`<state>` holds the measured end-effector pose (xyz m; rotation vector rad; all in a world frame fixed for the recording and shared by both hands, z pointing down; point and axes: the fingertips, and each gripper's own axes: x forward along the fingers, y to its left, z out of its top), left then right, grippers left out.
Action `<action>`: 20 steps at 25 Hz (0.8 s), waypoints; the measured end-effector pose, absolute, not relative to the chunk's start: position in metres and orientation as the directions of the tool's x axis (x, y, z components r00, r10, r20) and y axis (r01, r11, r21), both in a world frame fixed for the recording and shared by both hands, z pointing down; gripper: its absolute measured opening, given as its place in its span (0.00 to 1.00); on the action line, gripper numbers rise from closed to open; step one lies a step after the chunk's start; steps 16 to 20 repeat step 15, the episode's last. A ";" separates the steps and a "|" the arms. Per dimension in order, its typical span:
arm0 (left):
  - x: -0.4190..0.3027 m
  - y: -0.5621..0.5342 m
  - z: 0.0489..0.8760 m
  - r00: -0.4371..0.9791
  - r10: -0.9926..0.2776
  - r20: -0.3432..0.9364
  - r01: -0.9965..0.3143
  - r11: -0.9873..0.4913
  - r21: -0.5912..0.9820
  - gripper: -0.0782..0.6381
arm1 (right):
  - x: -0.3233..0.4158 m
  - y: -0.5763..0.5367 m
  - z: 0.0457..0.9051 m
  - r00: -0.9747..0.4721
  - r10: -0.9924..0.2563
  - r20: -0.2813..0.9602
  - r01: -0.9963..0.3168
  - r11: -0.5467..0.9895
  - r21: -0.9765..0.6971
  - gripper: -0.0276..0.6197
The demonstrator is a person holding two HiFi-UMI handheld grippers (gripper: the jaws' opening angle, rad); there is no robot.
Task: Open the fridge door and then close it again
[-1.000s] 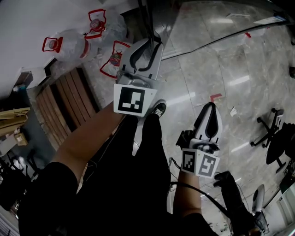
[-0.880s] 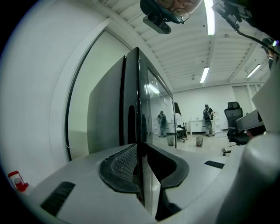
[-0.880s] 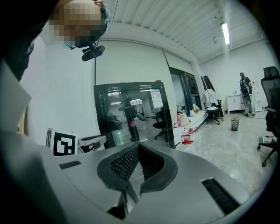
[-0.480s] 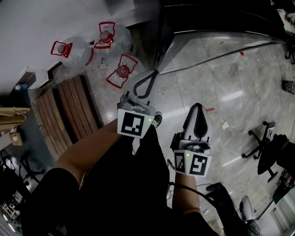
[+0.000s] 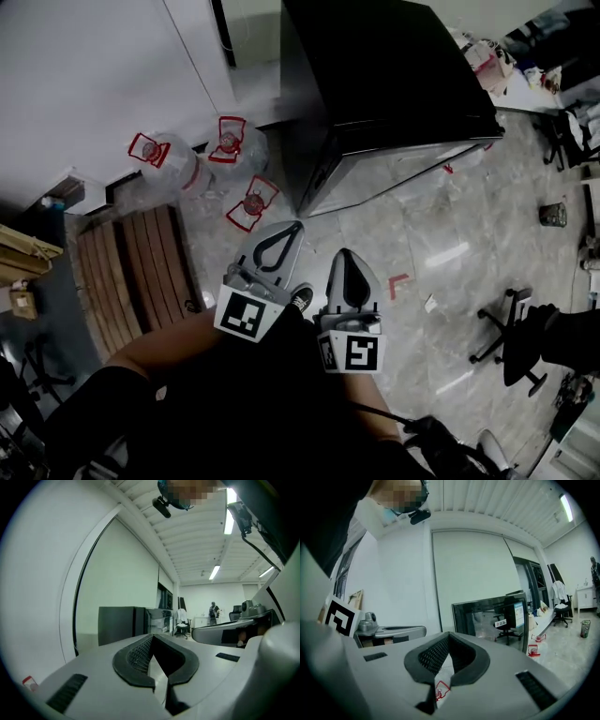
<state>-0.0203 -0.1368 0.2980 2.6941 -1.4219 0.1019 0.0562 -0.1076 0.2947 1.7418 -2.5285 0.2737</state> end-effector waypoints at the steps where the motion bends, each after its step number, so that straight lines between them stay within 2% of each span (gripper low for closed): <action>1: -0.020 -0.132 0.290 0.575 -0.812 0.100 -0.818 -0.574 0.048 0.12 | 0.052 -0.104 0.287 -0.369 -0.918 0.147 -0.928 0.356 -0.106 0.07; 11: -0.016 -0.093 0.259 0.653 -0.754 0.075 -0.757 -0.652 0.038 0.12 | 0.025 -0.084 0.246 -0.398 -0.909 0.125 -0.917 0.393 -0.063 0.07; 20: -0.023 -0.080 0.247 0.647 -0.760 0.063 -0.763 -0.643 0.065 0.12 | 0.017 -0.069 0.235 -0.412 -0.904 0.118 -0.911 0.408 -0.052 0.07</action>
